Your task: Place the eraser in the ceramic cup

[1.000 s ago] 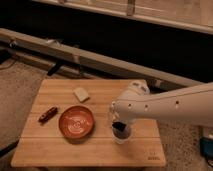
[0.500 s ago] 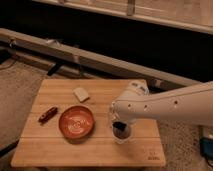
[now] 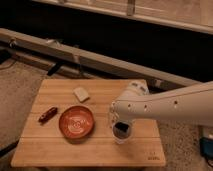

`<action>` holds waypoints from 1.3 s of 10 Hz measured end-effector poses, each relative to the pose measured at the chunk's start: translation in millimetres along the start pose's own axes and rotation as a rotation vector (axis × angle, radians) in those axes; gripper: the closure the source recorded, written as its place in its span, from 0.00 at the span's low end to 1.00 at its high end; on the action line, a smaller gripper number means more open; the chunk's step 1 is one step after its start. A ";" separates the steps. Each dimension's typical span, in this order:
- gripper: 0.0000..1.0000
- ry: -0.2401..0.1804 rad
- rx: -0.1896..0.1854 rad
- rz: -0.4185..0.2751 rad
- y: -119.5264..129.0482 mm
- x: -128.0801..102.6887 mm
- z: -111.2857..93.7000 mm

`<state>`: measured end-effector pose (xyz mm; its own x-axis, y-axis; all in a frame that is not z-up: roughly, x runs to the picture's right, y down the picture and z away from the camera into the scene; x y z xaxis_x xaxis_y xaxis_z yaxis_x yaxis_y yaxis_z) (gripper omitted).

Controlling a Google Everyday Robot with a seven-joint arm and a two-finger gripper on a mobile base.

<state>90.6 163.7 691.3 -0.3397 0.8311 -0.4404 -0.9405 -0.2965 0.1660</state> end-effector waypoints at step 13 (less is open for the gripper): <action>0.20 -0.036 0.046 0.009 -30.6 -1.2 -9.7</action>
<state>119.8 167.2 678.2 -0.3472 0.8450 -0.4067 -0.9357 -0.2829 0.2109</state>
